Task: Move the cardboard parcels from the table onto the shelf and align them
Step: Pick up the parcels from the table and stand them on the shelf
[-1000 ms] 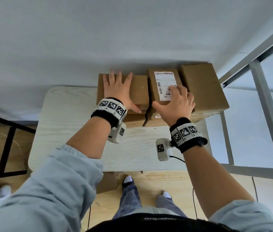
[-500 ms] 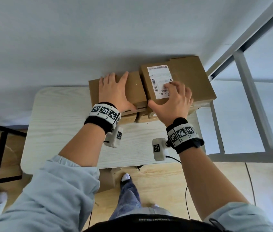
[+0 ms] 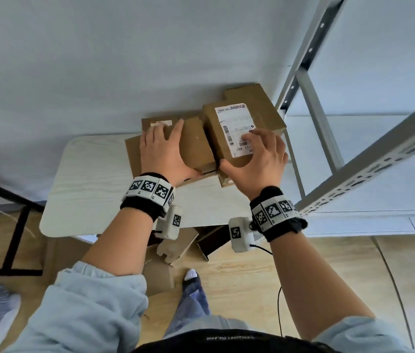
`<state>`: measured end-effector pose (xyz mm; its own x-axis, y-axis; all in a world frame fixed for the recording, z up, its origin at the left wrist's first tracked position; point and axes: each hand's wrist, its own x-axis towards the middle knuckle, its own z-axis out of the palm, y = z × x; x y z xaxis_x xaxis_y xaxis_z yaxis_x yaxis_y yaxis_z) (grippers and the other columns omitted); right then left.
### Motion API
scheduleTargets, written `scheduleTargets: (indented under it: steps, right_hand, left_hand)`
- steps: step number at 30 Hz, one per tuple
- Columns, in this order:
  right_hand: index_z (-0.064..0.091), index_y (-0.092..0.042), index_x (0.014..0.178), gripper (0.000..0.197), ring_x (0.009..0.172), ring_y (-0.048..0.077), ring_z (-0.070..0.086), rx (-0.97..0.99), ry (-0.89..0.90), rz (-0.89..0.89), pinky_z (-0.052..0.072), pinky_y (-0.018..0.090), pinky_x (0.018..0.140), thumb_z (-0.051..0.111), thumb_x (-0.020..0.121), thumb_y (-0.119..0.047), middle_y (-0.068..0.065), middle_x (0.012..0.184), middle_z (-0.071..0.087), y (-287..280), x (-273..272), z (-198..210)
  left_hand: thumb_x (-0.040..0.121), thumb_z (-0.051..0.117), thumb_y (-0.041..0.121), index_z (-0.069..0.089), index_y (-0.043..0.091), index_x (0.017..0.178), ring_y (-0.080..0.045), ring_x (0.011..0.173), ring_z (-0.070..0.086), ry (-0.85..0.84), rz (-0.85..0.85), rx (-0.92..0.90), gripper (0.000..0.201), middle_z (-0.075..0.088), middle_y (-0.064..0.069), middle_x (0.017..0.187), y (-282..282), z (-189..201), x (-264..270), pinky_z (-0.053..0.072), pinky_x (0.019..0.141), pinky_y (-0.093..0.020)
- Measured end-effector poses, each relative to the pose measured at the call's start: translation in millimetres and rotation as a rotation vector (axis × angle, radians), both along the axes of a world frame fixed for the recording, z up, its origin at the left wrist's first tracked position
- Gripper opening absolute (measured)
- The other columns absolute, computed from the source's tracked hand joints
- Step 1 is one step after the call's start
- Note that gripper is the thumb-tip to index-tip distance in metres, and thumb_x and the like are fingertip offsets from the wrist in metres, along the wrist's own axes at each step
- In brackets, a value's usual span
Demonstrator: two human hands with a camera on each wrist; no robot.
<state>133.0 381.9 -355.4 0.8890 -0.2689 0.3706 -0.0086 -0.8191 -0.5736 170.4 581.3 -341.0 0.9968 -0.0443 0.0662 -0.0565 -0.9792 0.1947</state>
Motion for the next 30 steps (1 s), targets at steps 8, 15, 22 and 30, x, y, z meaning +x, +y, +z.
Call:
scheduleTargets:
  steps: [8,15,22,30]
  right_hand:
    - [0.065,-0.024,0.108,0.061,0.122,0.029,0.043,0.018,0.013,0.011,0.038,0.049,0.098,0.068,0.058,-0.059,-0.004,0.129,0.052,-71,-122,4]
    - [0.065,-0.025,0.107,0.062,0.124,0.03,0.043,0.031,0.052,-0.017,0.038,0.047,0.098,0.065,0.056,-0.062,-0.003,0.13,0.051,-113,-194,2]
    - [0.064,-0.024,0.108,0.064,0.123,0.03,0.043,-0.01,0.042,-0.084,0.038,0.049,0.099,0.065,0.055,-0.06,-0.001,0.13,0.05,-141,-248,1]
    - [0.065,-0.025,0.107,0.06,0.123,0.029,0.043,-0.03,0.044,-0.276,0.035,0.044,0.098,0.067,0.058,-0.059,-0.002,0.131,0.051,-172,-311,-6]
  left_hand:
    - [0.045,0.076,0.083,0.019,0.029,0.155,-0.035,0.141,0.026,0.032,0.001,0.048,0.135,0.033,-0.016,0.15,-71,-4,-128,0.017,0.12,-0.052]
    - [0.044,0.077,0.081,0.023,0.029,0.153,-0.034,0.138,0.029,0.014,-0.042,0.079,0.133,0.036,-0.013,0.146,-116,-5,-194,0.019,0.119,-0.052]
    - [0.043,0.078,0.081,0.026,0.03,0.153,-0.035,0.139,0.029,0.041,-0.13,0.006,0.132,0.035,-0.014,0.149,-148,-9,-226,0.02,0.119,-0.051]
    - [0.047,0.079,0.077,0.029,0.028,0.152,-0.035,0.135,0.033,0.026,-0.301,-0.039,0.126,0.041,-0.015,0.142,-192,-20,-260,0.024,0.116,-0.049]
